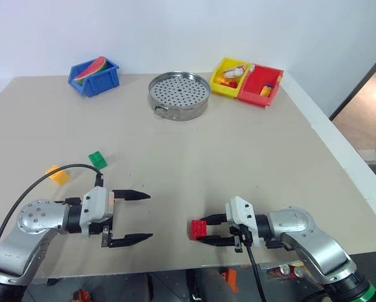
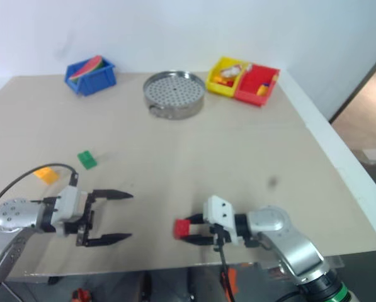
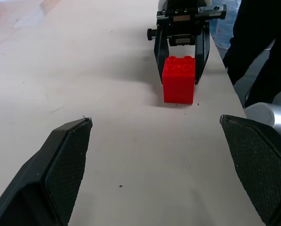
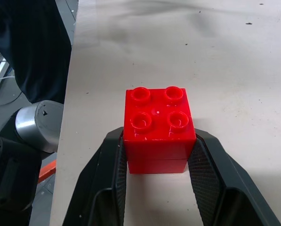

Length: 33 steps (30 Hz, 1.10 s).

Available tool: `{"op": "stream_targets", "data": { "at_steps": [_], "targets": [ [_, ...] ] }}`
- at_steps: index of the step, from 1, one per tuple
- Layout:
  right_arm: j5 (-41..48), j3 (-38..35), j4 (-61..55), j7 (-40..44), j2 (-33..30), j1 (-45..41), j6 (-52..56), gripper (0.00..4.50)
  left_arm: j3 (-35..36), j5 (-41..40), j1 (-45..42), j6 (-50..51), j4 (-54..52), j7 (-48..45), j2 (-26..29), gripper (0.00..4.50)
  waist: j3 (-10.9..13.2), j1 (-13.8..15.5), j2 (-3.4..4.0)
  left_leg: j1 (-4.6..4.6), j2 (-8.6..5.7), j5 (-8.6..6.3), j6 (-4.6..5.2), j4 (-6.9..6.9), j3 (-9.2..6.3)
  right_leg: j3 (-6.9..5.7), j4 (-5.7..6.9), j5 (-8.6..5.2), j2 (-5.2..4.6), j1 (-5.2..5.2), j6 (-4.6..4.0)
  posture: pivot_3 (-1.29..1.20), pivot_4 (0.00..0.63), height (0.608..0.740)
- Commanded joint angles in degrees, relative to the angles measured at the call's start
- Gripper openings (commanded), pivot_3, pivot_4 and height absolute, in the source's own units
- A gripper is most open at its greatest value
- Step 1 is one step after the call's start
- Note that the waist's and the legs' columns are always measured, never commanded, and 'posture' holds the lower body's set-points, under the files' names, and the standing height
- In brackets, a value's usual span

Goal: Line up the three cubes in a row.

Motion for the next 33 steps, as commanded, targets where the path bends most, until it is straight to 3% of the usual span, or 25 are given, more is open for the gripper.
{"op": "stream_targets", "data": {
  "at_steps": [1,3,4,5,13,20,33],
  "targets": [
    [0.1,-0.2,-0.5,0.3,0.3,-0.6,-0.9,1.7,0.7,0.0,0.0,-0.6,-1.8,0.0,0.7,4.5,0.0,0.0,0.0,0.0,0.0,0.0,0.0,0.0,0.0,0.0,0.0,0.0,0.0,0.0,0.01,0.0,0.15,0.74],
    [0.1,-0.3,-0.5,0.5,0.2,-0.5,-1.0,1.7,0.6,0.0,0.0,-0.7,-1.8,-0.1,0.7,4.5,0.0,0.0,0.0,0.0,0.0,0.0,0.0,0.0,0.0,0.0,0.0,0.01,0.0,0.0,0.01,0.0,0.15,0.74],
    [0.0,-0.3,-0.4,0.5,0.3,-0.6,-1.1,1.34,0.5,0.1,-0.1,-0.8,-1.7,-0.1,0.7,4.5,0.0,0.0,0.0,0.0,0.0,0.0,0.0,0.0,-0.01,0.0,0.01,0.0,0.0,0.0,0.0,0.0,0.15,0.74],
    [-0.2,-0.3,-0.3,0.3,0.3,-0.6,-1.3,1.28,0.4,0.1,-0.2,-0.8,-1.6,-0.2,0.6,4.5,0.0,0.0,0.0,0.0,0.0,0.0,0.0,0.0,0.0,0.0,0.01,0.01,0.0,0.0,0.01,0.0,0.15,0.74],
    [1.2,-2.7,-0.4,-0.4,-0.1,-1.0,-0.3,1.27,0.4,0.1,-0.4,-0.7,-0.9,0.1,0.1,4.5,0.0,0.0,0.0,0.01,0.0,0.0,0.0,0.01,0.0,0.01,0.01,0.01,0.0,0.0,0.02,0.0,0.15,0.74],
    [3.3,-4.5,2.8,3.1,-1.7,-7.5,1.6,1.27,1.7,0.0,0.8,-1.2,-0.3,0.9,-0.2,4.5,0.0,0.0,0.0,0.02,0.0,0.0,0.0,0.02,0.02,0.03,0.02,0.02,0.01,0.01,0.03,0.0,0.15,0.74],
    [-4.3,1.1,32.9,16.3,3.2,-28.9,-10.2,1.27,2.4,1.0,1.1,-2.6,2.4,3.4,-1.2,4.5,0.0,0.0,0.01,0.02,0.03,0.0,0.01,0.02,0.04,0.06,0.03,0.21,0.07,0.0,0.12,0.0,0.15,0.74]
  ]
}}
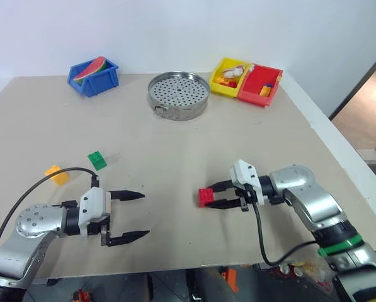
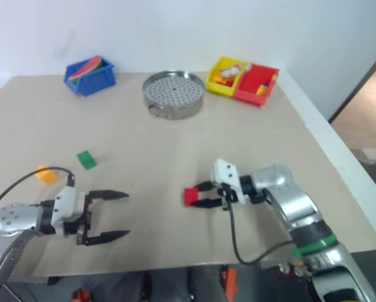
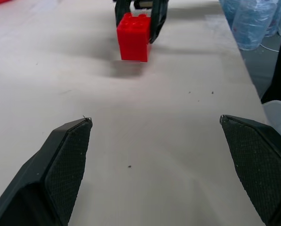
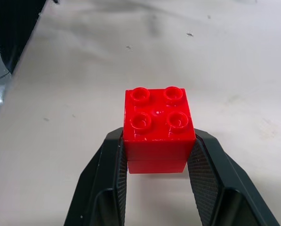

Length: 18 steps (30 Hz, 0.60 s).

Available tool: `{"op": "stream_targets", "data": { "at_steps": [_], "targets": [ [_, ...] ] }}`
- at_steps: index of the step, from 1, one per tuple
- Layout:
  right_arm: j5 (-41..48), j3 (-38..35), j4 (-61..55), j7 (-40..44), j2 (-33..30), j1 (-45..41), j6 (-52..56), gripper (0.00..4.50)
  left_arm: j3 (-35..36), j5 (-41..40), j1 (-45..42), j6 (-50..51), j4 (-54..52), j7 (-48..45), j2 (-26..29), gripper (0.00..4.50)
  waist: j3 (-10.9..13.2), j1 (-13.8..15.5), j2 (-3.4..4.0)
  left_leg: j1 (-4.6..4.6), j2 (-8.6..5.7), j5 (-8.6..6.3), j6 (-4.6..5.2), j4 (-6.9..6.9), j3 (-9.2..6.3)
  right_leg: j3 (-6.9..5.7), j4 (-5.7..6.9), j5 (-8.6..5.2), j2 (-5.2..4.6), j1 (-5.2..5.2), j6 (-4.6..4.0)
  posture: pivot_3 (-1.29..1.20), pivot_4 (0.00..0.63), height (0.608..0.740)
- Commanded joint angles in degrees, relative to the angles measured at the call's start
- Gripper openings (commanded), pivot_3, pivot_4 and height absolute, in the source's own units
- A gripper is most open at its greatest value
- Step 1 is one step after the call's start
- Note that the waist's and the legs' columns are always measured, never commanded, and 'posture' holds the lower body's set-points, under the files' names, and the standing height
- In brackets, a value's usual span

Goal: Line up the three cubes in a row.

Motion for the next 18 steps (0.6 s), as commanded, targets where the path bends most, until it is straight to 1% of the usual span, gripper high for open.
{"op": "stream_targets", "data": {
  "at_steps": [1,7,13,18],
  "targets": [
    [-1.9,0.3,7.0,2.1,2.1,-5.1,-3.8,1.27,1.5,0.4,-0.5,-1.1,-0.4,1.1,-0.3,4.5,0.0,0.0,0.0,0.01,0.01,0.0,0.0,0.0,0.01,0.0,0.0,0.01,0.01,0.0,0.0,0.0,0.15,0.74],
    [-3.1,-0.2,13.6,2.4,6.4,-9.3,-4.4,1.27,1.2,0.8,0.6,-1.3,-1.8,2.3,-0.5,4.5,0.0,0.0,0.0,-0.02,0.05,-0.01,0.01,0.0,-0.01,0.0,0.0,0.02,0.03,-0.01,-0.04,0.0,0.15,0.74],
    [-4.3,-0.2,15.5,3.2,7.8,-10.2,-5.4,1.27,0.7,1.1,0.6,-1.5,-2.1,2.8,-0.7,4.5,0.0,0.0,0.01,-0.01,0.05,-0.01,0.01,0.0,0.01,0.0,0.01,0.05,0.02,-0.01,-0.05,0.0,0.15,0.74],
    [-5.9,0.2,18.4,4.0,8.5,-10.7,-8.4,1.27,0.5,1.2,0.1,-1.6,-1.7,2.6,-0.7,4.5,0.0,0.0,0.01,0.01,0.06,-0.01,0.01,0.0,0.01,0.0,0.05,0.06,0.05,-0.01,-0.07,0.0,0.15,0.74]
  ]
}}
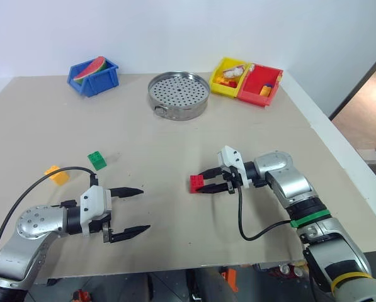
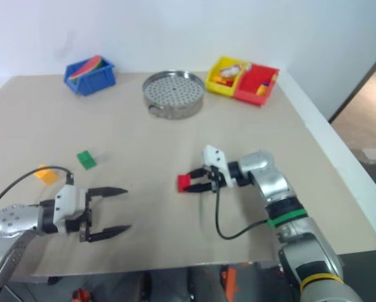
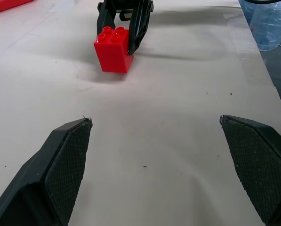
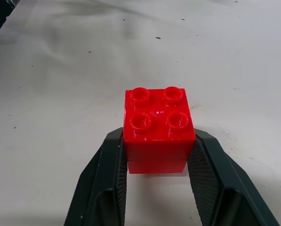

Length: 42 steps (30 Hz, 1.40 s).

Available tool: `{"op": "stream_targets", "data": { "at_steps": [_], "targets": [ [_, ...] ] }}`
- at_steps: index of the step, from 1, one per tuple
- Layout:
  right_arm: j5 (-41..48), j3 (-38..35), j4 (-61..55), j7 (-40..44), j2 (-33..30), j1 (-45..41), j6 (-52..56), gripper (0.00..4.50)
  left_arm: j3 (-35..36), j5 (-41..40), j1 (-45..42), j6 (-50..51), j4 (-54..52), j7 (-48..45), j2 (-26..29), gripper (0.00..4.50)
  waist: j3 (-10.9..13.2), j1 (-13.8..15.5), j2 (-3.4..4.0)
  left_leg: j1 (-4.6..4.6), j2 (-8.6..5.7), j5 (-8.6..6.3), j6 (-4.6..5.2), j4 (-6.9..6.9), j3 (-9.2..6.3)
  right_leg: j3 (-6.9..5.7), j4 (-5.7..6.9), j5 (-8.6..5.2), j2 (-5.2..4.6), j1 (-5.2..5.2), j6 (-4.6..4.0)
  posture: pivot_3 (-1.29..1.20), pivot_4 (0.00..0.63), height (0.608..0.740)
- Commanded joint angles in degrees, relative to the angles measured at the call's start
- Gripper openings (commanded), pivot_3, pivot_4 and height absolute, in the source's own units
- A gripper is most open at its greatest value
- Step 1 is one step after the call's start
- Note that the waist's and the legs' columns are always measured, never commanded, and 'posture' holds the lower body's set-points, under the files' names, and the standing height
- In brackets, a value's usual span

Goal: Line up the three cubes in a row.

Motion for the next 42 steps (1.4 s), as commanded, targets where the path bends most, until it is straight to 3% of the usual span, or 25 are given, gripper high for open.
{"op": "stream_targets", "data": {
  "at_steps": [1,8,10,16,17,25,29,32,36,42],
  "targets": [
    [-1.0,-0.2,1.3,1.2,0.1,-1.7,-2.6,1.27,0.4,0.2,-0.5,-0.9,-1.5,0.0,0.1,4.5,0.0,0.0,0.0,0.0,0.0,0.0,0.0,0.0,0.0,0.01,0.0,0.0,0.0,0.0,0.0,0.0,0.15,0.74],
    [-2.3,-0.5,4.2,1.7,0.8,-2.5,-3.5,1.27,0.2,0.7,-0.5,-0.9,-1.9,0.2,-0.1,4.5,0.0,0.0,0.0,0.04,0.02,0.0,0.0,0.0,0.03,0.04,0.03,0.02,0.03,0.0,-0.03,0.0,0.15,0.74],
    [-2.1,-0.7,4.1,1.9,1.0,-2.5,-2.9,2.31,0.2,0.9,-0.3,-1.0,-2.0,0.2,-0.1,4.5,0.0,0.0,0.0,0.06,0.02,0.0,0.0,0.0,0.03,0.04,0.04,0.03,0.05,0.0,-0.05,0.0,0.15,0.74],
    [-0.4,-1.8,-0.4,2.4,0.1,-1.5,0.0,4.35,1.7,0.7,0.2,-0.1,-2.0,2.5,-0.8,4.5,0.0,0.0,0.01,0.06,0.06,0.0,0.01,0.0,0.03,0.05,0.05,0.03,0.08,0.0,-0.07,0.0,0.15,0.74],
    [0.3,-2.6,-2.2,1.9,-0.1,-1.1,0.7,4.43,2.7,0.2,0.1,1.0,-1.9,4.4,-1.3,4.5,0.0,0.0,0.01,0.05,0.06,0.0,0.0,0.0,0.02,0.05,0.05,0.03,0.08,-0.01,-0.07,0.0,0.15,0.74],
    [8.1,-8.6,-20.2,-3.0,-2.9,2.5,13.6,4.43,12.6,-0.7,-0.3,10.3,-5.0,23.0,-6.1,4.5,0.0,0.0,0.0,0.03,0.1,0.0,0.0,0.0,-0.07,0.04,0.06,0.03,0.08,0.0,-0.06,0.0,0.15,0.74],
    [11.0,-10.1,-26.8,-5.7,-3.0,3.7,17.4,4.43,15.8,-1.4,-2.3,17.4,-5.1,27.0,-3.4,4.5,0.0,0.0,0.0,0.03,0.11,0.0,0.0,0.0,-0.08,0.04,0.06,0.03,0.12,0.0,-0.07,0.0,0.15,0.74],
    [12.3,-10.2,-29.5,-7.5,-2.4,4.0,18.2,4.43,18.1,-3.7,-6.7,23.9,-1.7,26.1,1.6,4.5,0.0,0.0,-0.01,0.05,0.13,0.01,0.0,0.0,-0.13,0.01,0.07,0.04,0.19,0.0,-0.09,0.0,0.15,0.74],
    [13.1,-9.8,-30.1,-9.0,-1.3,4.1,17.5,4.43,15.9,-2.0,-11.2,25.4,5.3,20.1,9.3,4.5,0.0,-0.1,0.0,0.1,0.13,0.02,0.0,-0.02,-0.1,-0.08,0.1,0.02,0.24,-0.01,-0.14,0.0,0.15,0.74],
    [11.5,-8.1,-29.3,-10.1,-0.6,3.9,15.0,4.43,10.7,-1.2,-20.2,26.3,15.5,12.0,13.4,4.5,0.0,0.0,0.01,-0.02,0.12,0.01,-0.01,-0.04,-0.07,-0.11,0.06,0.0,0.2,-0.09,-0.17,0.0,0.15,0.74]
  ]
}}
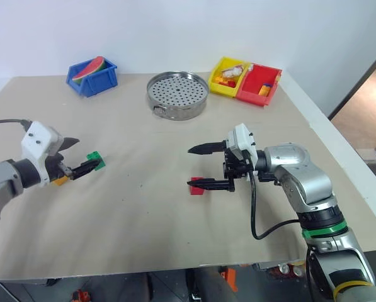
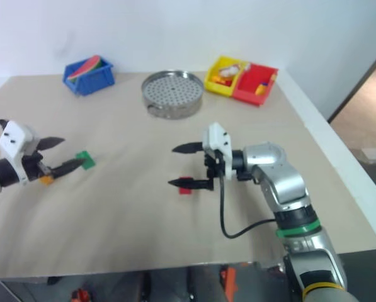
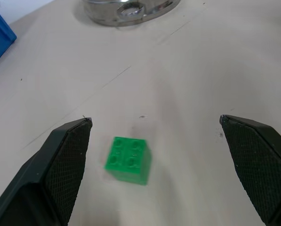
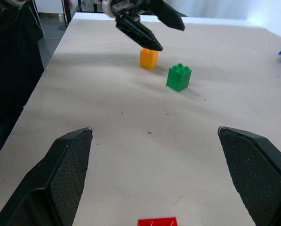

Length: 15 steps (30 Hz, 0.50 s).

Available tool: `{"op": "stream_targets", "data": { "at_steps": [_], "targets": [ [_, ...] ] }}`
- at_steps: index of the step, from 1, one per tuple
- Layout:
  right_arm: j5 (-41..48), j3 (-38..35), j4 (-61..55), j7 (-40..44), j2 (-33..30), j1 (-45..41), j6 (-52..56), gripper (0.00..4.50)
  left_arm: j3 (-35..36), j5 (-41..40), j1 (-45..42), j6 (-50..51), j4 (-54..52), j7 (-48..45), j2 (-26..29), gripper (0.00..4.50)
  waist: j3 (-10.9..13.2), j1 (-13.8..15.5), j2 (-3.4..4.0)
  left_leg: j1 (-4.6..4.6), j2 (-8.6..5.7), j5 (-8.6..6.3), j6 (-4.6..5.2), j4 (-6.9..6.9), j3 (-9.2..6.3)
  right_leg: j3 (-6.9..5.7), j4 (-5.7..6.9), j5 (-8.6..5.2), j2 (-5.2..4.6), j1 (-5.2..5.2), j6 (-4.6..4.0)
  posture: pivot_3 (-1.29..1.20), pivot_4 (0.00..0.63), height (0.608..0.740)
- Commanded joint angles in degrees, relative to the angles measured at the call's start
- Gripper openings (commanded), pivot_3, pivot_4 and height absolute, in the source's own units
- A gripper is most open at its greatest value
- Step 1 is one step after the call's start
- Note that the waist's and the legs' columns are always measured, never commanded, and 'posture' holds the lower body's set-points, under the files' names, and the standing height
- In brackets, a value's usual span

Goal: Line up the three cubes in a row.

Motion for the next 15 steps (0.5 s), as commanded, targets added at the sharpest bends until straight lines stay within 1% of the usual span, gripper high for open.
{"op": "stream_targets", "data": {
  "at_steps": [1,5,11,15],
  "targets": [
    [-0.7,0.1,-1.1,-0.9,0.3,-0.6,-2.3,4.43,-3.4,1.1,-4.9,0.9,4.9,-5.0,2.2,4.5,0.0,0.0,0.0,-0.03,0.0,-0.01,-0.01,0.0,0.0,0.0,-0.03,0.0,0.0,-0.01,0.0,0.0,0.15,0.74],
    [-1.9,0.6,-0.8,-1.9,0.4,-0.6,-3.5,4.43,-7.9,3.6,-10.1,1.7,11.7,-8.6,2.8,4.5,0.0,0.0,0.0,-0.08,-0.02,-0.01,-0.01,0.0,0.01,0.01,-0.04,0.0,-0.01,-0.02,0.01,0.0,0.15,0.74],
    [-2.8,0.3,-0.9,-2.9,-0.2,0.1,-4.0,4.43,-10.7,5.8,-15.7,1.8,18.1,-11.7,2.3,4.5,0.0,0.0,-0.01,-0.13,0.0,-0.01,-0.01,0.0,-0.02,-0.01,-0.01,0.0,0.02,-0.08,0.0,0.0,0.15,0.74],
    [-3.1,0.0,-1.6,-3.3,-1.1,1.3,-4.1,4.43,-12.3,8.2,-18.9,0.0,22.1,-12.9,1.7,4.5,0.0,0.0,-0.01,-0.14,0.0,-0.01,-0.01,0.01,-0.01,0.0,-0.01,0.0,0.02,-0.08,0.0,0.0,0.15,0.74]
  ]
}}
